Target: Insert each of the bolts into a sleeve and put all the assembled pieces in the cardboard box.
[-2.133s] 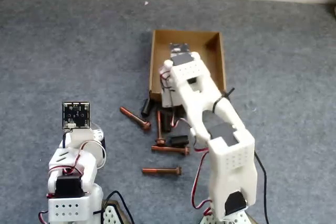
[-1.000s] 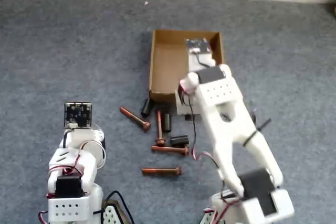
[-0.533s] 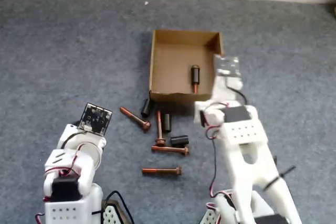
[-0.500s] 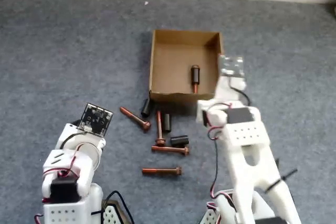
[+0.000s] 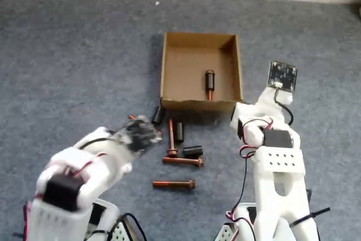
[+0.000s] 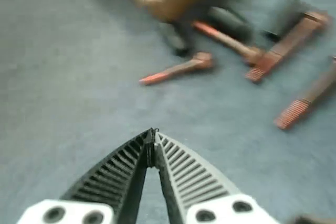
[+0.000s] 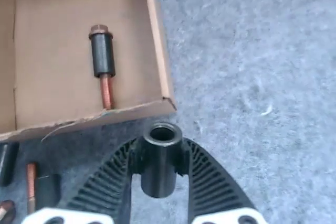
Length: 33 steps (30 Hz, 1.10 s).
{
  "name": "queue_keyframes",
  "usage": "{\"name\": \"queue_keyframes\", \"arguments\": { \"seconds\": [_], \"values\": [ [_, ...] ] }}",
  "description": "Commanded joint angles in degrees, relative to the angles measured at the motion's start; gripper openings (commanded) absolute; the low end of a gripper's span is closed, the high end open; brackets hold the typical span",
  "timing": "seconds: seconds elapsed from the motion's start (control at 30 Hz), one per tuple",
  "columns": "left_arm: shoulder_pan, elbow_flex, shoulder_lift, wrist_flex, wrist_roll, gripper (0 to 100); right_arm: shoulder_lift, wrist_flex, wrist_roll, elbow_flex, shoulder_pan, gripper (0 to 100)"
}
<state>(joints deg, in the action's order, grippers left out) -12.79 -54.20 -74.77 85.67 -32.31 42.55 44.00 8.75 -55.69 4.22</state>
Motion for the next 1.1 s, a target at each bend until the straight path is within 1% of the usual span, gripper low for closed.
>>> {"name": "queue_keyframes", "arguments": {
  "seconds": [0.0,0.1,0.17,0.3,0.37,0.57,0.77,0.9,1.07],
  "values": [
    [-13.5,6.9,14.9,1.8,-0.4,3,2.2,-2.3,1.5,0.7,-3.7,0.4],
    [-18.8,6.9,20.9,1.7,1.8,10,2.2,-2.3,4.2,1.2,-7.9,0.5],
    [-21.6,6.9,24.0,-0.6,4.0,13,2.2,-2.3,4.7,1.2,-9.7,0.5],
    [-27.4,5.6,30.1,-6.4,5.1,13,2.2,-2.3,4.7,1.2,-10.5,0.5],
    [-29.1,4.0,33.1,-9.7,5.1,14,2.2,-2.3,4.7,1.1,-10.5,0.5],
    [-29.8,0.7,42.0,-19.8,5.1,14,2.2,-2.3,4.7,1.1,-10.5,0.5],
    [-30.0,0.7,49.6,-25.8,6.6,14,2.2,-2.3,4.7,1.1,-10.6,0.5],
    [-30.8,0.7,53.4,-28.0,6.6,14,2.2,-2.3,4.7,1.1,-10.6,0.5],
    [-34.5,0.7,54.6,-28.0,6.7,13,2.3,-2.3,4.7,1.2,-10.7,0.5]
  ]
}}
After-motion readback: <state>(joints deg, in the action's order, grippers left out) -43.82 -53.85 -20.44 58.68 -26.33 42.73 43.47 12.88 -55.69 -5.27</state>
